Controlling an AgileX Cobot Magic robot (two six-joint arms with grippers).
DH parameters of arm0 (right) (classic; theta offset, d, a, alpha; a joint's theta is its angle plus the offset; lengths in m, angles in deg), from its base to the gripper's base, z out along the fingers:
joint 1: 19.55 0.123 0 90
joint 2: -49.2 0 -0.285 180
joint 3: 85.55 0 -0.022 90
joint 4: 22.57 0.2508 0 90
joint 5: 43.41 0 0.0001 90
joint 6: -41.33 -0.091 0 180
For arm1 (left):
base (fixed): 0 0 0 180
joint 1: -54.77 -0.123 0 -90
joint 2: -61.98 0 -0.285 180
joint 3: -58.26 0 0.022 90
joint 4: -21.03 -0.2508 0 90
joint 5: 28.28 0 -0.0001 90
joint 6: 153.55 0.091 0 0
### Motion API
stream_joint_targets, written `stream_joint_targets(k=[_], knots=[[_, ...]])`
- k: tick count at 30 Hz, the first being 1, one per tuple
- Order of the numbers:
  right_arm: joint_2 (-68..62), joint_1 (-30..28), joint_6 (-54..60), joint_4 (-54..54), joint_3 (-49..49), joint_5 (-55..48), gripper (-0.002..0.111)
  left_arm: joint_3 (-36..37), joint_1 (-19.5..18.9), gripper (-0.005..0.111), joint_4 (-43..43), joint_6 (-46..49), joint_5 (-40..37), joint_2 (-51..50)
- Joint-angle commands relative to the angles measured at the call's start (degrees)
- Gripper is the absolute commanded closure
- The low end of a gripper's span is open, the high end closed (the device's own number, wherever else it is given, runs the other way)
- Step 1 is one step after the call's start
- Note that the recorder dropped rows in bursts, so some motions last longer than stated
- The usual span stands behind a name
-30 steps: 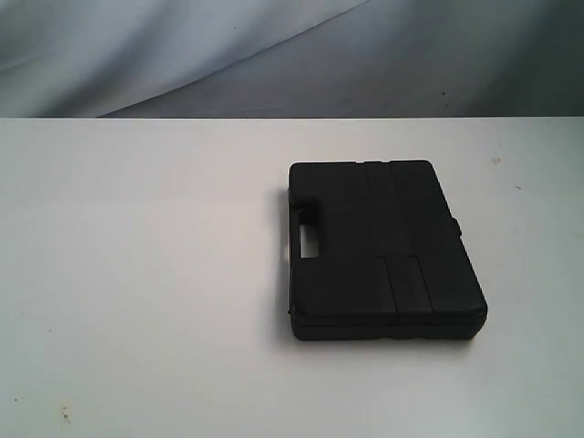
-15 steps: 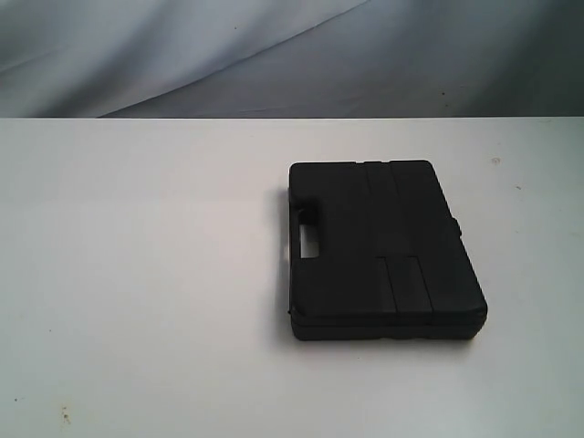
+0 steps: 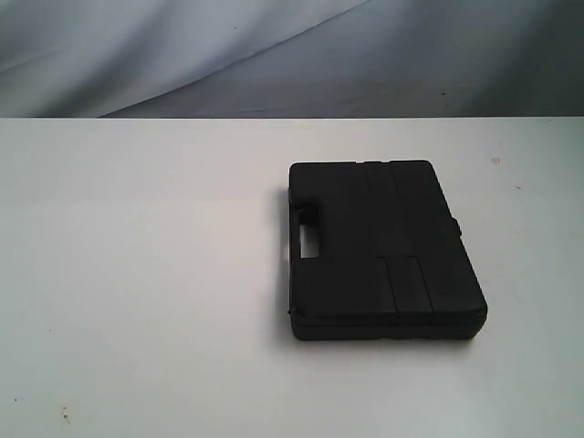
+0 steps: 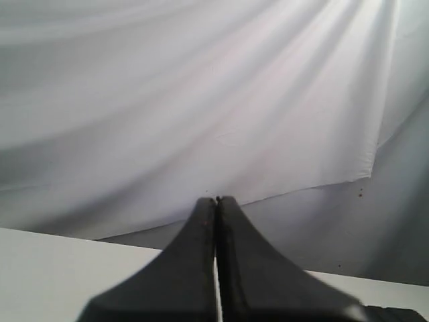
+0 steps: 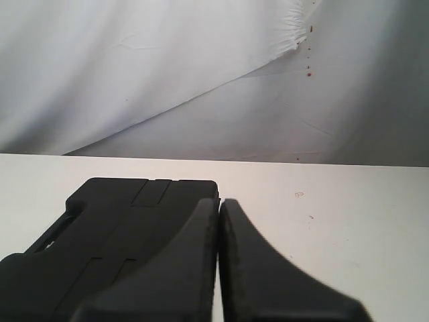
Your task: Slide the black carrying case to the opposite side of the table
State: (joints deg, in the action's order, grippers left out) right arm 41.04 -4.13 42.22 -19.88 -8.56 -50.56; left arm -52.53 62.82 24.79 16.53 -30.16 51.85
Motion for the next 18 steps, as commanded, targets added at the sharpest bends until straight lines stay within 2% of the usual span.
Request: stream_joint_targets(k=[1, 3, 8, 12, 15, 18], knots=[[0.38, -0.24, -0.09, -0.50, 0.23, 0.07, 0.108, -8.89, -0.14, 0.107, 5.04, -0.97, -10.00, -11.27], [0.38, -0.24, -0.09, -0.50, 0.23, 0.07, 0.108, -11.54, -0.14, 0.107, 12.31, -0.97, -12.21, -17.24], [0.38, -0.24, -0.09, -0.50, 0.23, 0.07, 0.108, -16.30, -0.14, 0.107, 20.79, 1.77, -15.74, -26.29], [0.38, -0.24, -0.09, -0.50, 0.23, 0.07, 0.108, -21.76, -0.14, 0.107, 34.99, 23.83, -25.22, -33.19], [0.38, -0.24, -0.09, -0.50, 0.23, 0.07, 0.108, -25.10, -0.14, 0.107, 41.81, 31.31, -30.78, -37.92], [0.38, -0.24, -0.09, -0.50, 0.23, 0.07, 0.108, -28.32, -0.14, 0.107, 55.00, 43.96, -36.13, -43.54]])
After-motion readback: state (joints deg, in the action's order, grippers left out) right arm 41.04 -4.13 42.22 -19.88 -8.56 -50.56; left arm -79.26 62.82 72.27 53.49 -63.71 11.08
